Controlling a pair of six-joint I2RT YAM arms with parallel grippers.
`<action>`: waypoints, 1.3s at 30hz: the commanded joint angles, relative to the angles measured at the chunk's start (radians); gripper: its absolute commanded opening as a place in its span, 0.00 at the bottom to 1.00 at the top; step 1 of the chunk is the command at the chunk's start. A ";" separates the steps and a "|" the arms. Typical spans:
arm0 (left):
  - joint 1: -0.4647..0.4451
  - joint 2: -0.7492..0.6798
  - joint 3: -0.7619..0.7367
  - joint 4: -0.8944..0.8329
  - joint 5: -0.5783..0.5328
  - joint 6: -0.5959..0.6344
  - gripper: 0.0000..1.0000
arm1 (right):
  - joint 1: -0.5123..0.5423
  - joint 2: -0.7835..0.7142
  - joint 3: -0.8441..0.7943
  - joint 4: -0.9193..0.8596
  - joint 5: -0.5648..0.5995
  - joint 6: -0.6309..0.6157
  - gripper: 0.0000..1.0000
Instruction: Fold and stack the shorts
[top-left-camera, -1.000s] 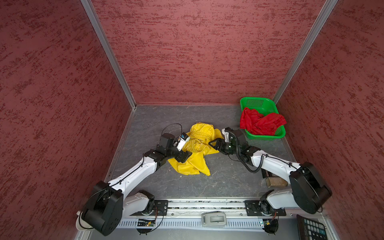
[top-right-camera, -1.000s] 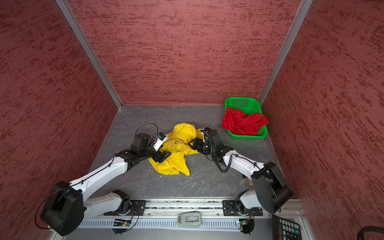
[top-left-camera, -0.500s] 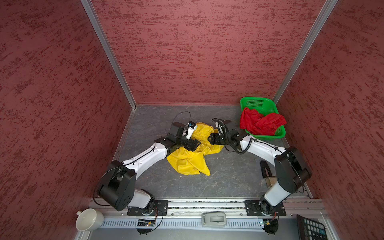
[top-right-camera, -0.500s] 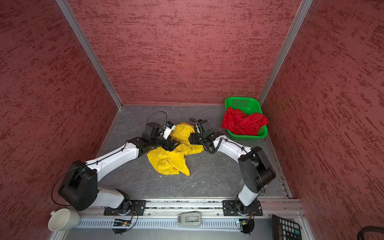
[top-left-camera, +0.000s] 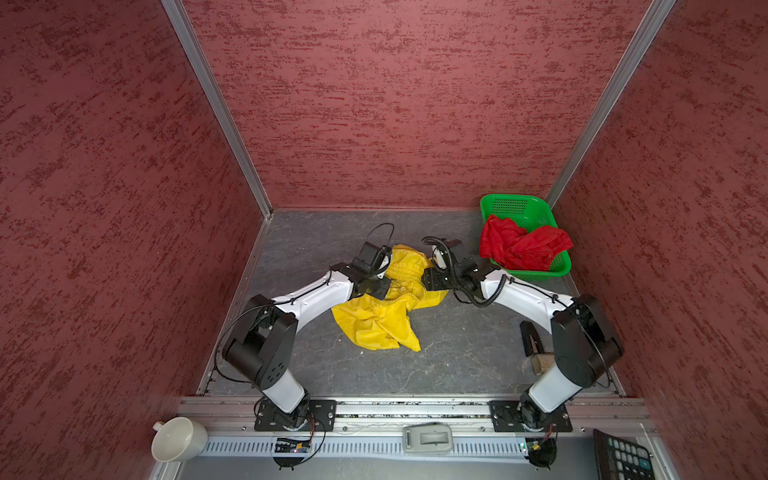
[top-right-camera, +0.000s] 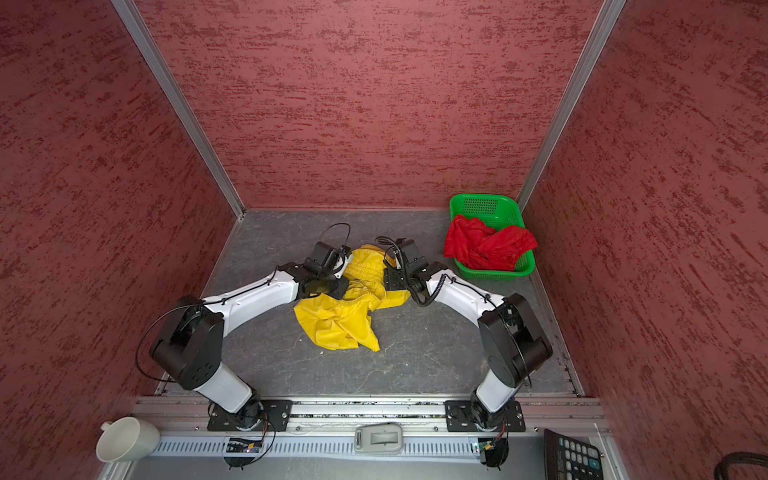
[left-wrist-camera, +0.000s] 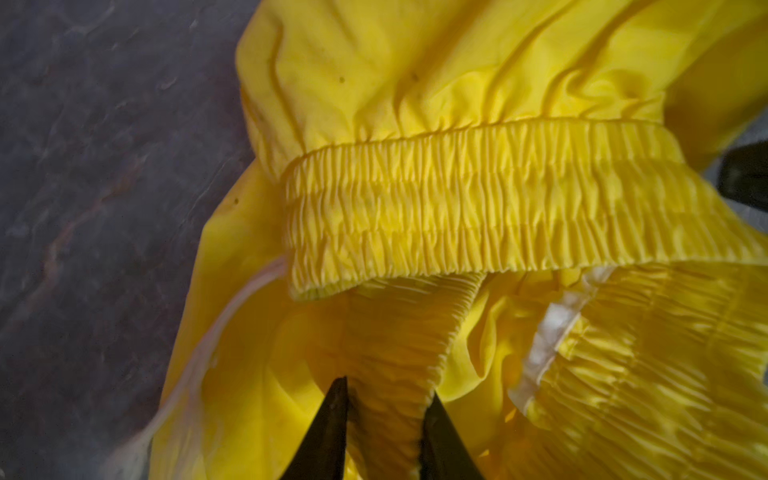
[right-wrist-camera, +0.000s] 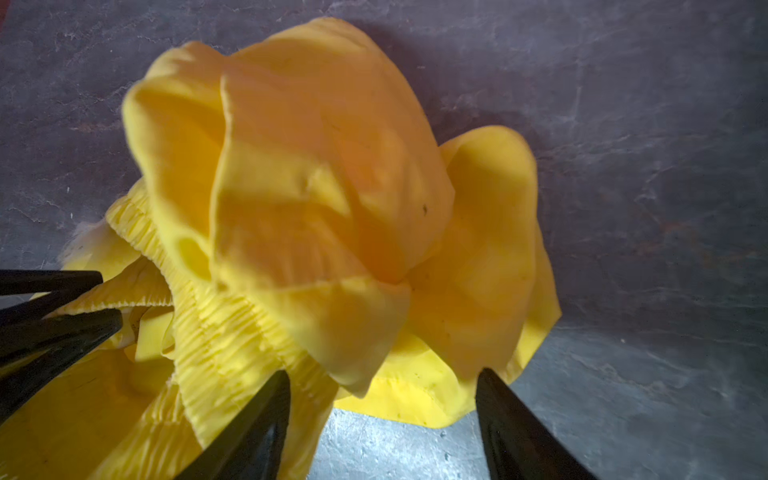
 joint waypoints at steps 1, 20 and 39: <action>0.003 -0.110 -0.055 -0.004 -0.062 -0.043 0.07 | 0.043 -0.054 0.030 0.002 0.083 -0.067 0.72; 0.003 -0.714 -0.164 0.055 -0.166 0.334 0.00 | 0.102 -0.022 0.103 0.276 -0.145 0.031 0.75; -0.083 -0.769 -0.351 0.107 -0.148 0.534 0.00 | 0.199 0.097 0.321 0.014 -0.115 0.036 0.77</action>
